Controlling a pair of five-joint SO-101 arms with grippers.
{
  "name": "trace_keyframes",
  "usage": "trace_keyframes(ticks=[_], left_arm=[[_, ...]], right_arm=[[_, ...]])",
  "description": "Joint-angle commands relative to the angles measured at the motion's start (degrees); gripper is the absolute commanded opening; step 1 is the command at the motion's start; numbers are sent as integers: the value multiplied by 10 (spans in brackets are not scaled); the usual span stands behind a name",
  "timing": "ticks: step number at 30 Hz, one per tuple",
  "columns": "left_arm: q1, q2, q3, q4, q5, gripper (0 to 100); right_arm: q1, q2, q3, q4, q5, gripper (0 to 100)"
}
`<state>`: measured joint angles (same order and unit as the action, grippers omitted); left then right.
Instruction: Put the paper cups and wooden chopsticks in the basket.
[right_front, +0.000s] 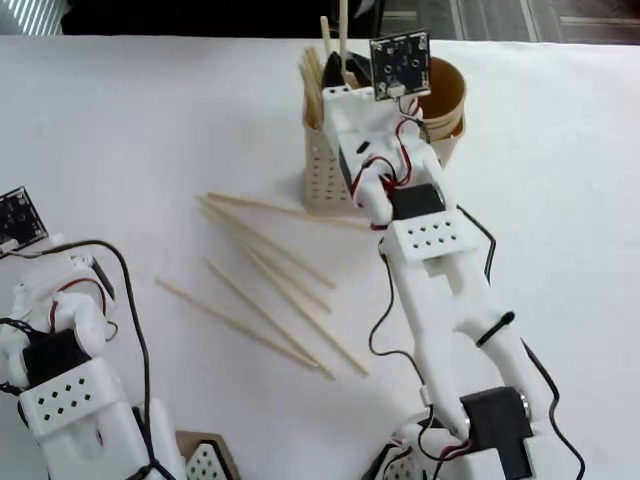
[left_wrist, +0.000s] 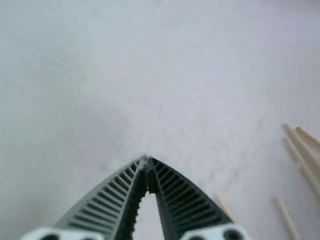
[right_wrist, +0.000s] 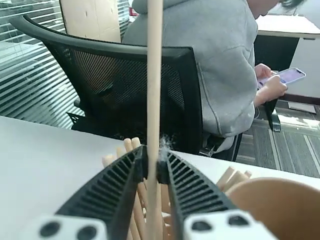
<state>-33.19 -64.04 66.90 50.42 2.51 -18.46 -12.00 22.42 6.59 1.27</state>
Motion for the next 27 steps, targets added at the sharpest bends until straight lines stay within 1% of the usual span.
trace_keyframes(ticks=[1, 3, 4, 6, 11, 14, 18, 20, 23, 27], left_arm=[[-1, -10, -4, -14, 6, 24], [-1, -10, -4, -14, 6, 24], [0, -10, -4, -14, 6, 24], [14, -9, -5, -13, 4, 24], [49, -8, -8, -12, 3, 24], [61, -7, -23, -10, -23, 24], [89, -7, -65, 19, -66, 24], [108, -7, -92, 48, -86, 24], [124, -7, -132, 91, -104, 24], [125, -7, -181, 136, -105, 24]], right_arm=[[3, -5, -5, 0, -7, 92], [1, -14, -18, 42, -7, 179], [1, -24, -29, 73, -6, 203], [1, -50, -53, 147, -4, 190], [1, -131, -81, 327, -1, 84], [1, -180, -79, 425, 4, 67], [2, -227, -79, 552, 73, 67], [1, -241, -78, 603, 96, 67], [-15, -247, -68, 661, 105, 71], [-68, -247, 1, 685, 105, 115]])
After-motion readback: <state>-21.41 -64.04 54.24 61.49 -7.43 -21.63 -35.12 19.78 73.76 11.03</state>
